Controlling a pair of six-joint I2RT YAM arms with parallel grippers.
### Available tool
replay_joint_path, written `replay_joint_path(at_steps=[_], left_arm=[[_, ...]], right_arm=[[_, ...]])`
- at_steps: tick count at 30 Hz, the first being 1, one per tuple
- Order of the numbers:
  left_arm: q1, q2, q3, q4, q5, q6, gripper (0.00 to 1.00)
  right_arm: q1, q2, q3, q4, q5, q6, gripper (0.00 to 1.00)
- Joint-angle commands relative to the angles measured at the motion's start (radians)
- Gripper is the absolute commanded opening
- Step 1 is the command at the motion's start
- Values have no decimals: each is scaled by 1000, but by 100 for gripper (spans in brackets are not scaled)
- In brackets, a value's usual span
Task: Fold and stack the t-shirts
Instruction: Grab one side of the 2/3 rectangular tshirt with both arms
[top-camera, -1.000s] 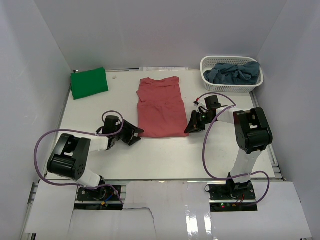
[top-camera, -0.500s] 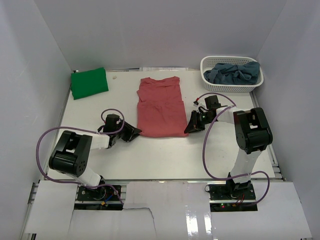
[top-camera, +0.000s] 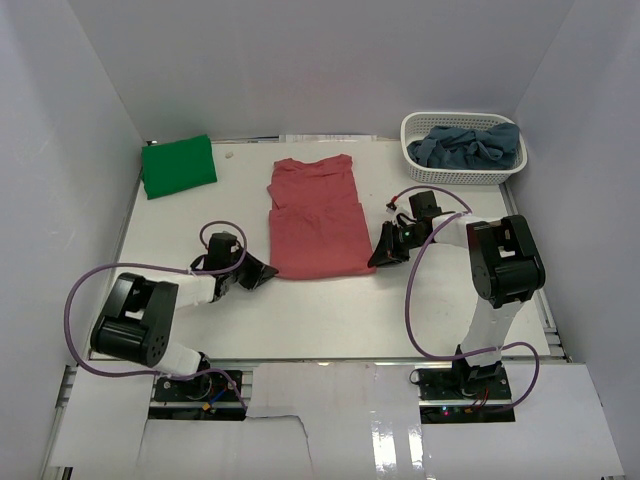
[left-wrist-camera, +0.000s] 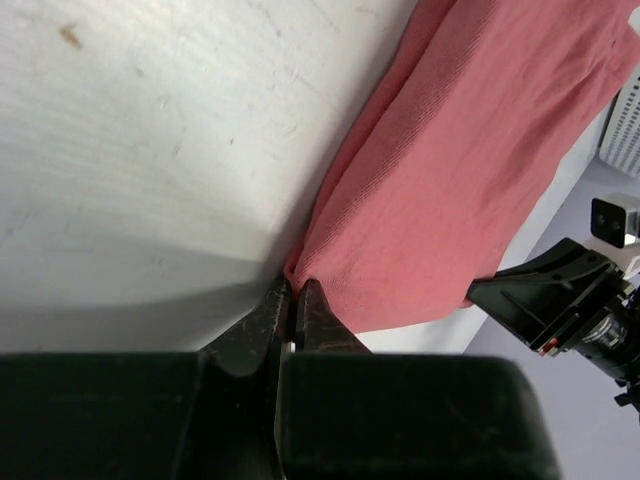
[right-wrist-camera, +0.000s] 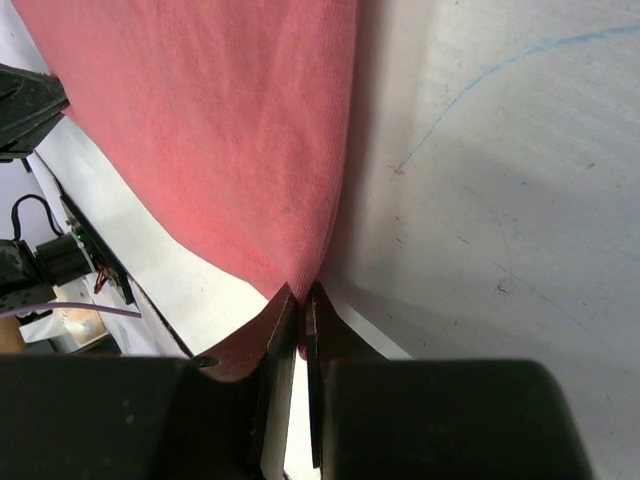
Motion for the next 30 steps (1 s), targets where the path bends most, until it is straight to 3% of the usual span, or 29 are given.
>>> replay_joint_path(at_steps=[1,17,26,30], left_arm=[[6,-45,-52,-154,-22,64,0],[-30,-327,-187,-358,196,95,0],[-33,-516,-109,-582,227,118,0],[-31,-510,-32,-641,234,134,0]], right_arm=[[4,-52,-26,-24,-7,-12,12],[93,-356,-310,-87,-16,40,8],[133,-600,-414,-147,-17,117,8],[135,-641,-393,-179,-30,131,8]])
